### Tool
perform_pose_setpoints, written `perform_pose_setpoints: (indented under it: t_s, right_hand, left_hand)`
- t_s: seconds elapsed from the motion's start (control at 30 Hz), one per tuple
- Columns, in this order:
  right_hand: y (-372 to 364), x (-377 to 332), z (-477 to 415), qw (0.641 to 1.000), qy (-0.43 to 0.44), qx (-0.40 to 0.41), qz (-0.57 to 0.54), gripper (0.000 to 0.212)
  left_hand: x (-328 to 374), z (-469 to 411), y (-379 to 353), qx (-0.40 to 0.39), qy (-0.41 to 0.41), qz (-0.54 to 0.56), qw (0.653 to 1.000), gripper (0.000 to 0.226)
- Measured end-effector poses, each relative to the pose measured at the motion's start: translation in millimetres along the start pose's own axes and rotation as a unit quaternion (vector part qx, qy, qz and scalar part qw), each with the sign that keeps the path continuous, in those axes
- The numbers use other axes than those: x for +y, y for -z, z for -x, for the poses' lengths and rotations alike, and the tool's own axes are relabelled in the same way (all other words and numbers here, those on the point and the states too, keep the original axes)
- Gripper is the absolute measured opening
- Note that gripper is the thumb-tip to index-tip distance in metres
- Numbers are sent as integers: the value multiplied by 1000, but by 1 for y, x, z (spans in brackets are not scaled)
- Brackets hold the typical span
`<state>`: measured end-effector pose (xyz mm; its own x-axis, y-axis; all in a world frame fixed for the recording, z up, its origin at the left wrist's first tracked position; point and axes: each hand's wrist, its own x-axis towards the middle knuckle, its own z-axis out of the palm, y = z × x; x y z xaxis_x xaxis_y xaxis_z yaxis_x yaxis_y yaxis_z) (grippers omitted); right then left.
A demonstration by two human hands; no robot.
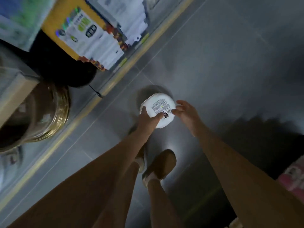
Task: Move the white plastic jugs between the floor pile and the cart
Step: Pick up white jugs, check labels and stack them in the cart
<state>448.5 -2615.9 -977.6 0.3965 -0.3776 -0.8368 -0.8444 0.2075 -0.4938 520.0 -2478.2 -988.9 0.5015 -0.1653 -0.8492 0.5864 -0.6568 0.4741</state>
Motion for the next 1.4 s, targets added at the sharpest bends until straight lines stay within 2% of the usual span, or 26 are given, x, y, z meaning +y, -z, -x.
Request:
perform_pose_setpoints:
  t_s: [0.07,0.17,0.23,0.3,0.37,0.43,0.5,0.6,0.7,0.83,0.93,1.07,1.4]
  right_hand:
    - [-15,21,-43,1000,7,-8,22,51]
    - [-33,50,-99,996,38,-20,81,70]
    - [-42,60,-126,994,57,-24,88,71]
    - [-51,60,-143,993,74,-3,90,74]
    - [-54,71,-166,993,78,16,88,81]
    - [-51,89,-188,991,87,0,106,63]
    - [-49,90,-197,988,102,2,113,40]
    - [-50,92,-209,985,115,-28,125,39]
    - [-50,94,-216,987,104,-44,115,45]
    - [-48,88,-193,993,86,-31,74,68]
    - [-42,80,-156,995,76,-32,49,73]
    - [-24,54,-90,996,63,-46,39,59]
    - [21,-43,99,983,85,-137,91,94]
  left_hand:
    - [-24,-42,-10,0,9,2,1000,125]
    - [-50,-85,-19,13,35,17,999,135]
    - [-76,-116,-24,33,60,19,997,132]
    - [-81,-133,-21,72,52,21,996,128]
    - [-86,-151,-19,81,48,30,995,122]
    - [-92,-163,-18,56,50,53,996,104]
    - [-99,-171,-17,34,46,65,996,109]
    - [-109,-181,-13,4,42,71,997,117]
    - [-107,-182,-9,-9,58,92,994,112]
    - [-95,-166,-6,1,41,83,996,91]
    - [-81,-134,5,-4,22,62,998,85]
    - [-53,-67,24,-7,19,46,999,85]
    - [20,127,87,-29,-26,41,998,81]
